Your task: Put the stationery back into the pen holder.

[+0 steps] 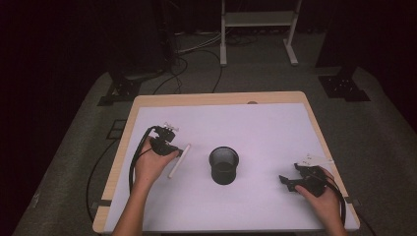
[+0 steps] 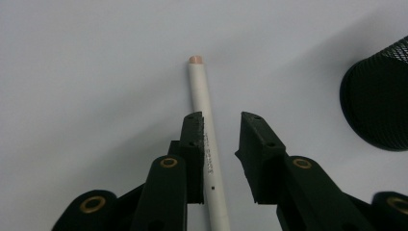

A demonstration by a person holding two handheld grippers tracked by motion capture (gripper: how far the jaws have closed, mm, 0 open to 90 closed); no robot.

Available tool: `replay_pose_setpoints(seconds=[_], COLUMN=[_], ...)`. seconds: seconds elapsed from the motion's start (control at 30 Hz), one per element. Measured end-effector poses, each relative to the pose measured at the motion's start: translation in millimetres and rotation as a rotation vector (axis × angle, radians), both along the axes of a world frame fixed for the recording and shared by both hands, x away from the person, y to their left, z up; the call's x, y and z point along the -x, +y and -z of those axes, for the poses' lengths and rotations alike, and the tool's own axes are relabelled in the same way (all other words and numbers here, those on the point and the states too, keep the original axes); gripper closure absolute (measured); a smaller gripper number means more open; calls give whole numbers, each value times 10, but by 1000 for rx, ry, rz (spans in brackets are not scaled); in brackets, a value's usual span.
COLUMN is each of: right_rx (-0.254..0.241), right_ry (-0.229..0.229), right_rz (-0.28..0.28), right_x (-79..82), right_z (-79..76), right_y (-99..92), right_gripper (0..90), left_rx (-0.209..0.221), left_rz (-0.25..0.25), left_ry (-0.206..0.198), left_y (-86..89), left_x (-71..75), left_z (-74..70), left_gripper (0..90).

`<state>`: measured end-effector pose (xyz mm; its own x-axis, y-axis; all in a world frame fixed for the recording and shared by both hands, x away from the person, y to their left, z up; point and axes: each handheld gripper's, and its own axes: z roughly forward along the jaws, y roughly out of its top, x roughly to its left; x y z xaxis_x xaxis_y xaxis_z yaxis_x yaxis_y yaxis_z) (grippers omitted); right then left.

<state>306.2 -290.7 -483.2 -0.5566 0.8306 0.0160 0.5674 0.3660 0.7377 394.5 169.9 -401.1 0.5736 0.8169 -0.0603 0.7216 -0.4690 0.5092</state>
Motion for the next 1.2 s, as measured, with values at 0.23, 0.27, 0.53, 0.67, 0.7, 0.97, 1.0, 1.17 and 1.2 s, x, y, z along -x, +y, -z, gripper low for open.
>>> replay_pose_setpoints(seconds=[0.23, 0.27, 0.53, 0.67, 0.7, 0.97, 1.0, 1.17, 1.2], right_rx=[0, 0, 0, 0, 0, 0, 0, 0, 0], right_ry=[0, 0, 0, 0, 0, 0, 0, 0, 0], right_rz=[0, 0, 0, 0, 0, 0, 0, 1, 1], right_x=[0, 0, 1, 1, 1, 1, 1, 1, 1], right_z=[0, 0, 0, 0, 0, 0, 0, 0, 0], right_y=[0, 0, 1, 1, 1, 0, 1, 1, 1], right_gripper=[186, 186, 186, 186, 186, 186, 186, 186, 186], left_rx=[-18, -25, -32, -32, -29, -66, -73, -114, -123], left_rz=[-14, -16, -23, -35, -38, -25, -24, -20, -16], left_ry=[40, 44, 72, 72, 78, 94, 92, 116, 117], left_y=[-86, -96, -175, -193, -201, -279, -294, -360, -367], left_x=[-172, -193, -347, -400, -408, -476, -486, -531, -535], left_z=[81, 93, 200, 263, 273, 341, 345, 379, 377], left_gripper=[769, 775, 798, 795, 792, 773, 772, 769, 770])
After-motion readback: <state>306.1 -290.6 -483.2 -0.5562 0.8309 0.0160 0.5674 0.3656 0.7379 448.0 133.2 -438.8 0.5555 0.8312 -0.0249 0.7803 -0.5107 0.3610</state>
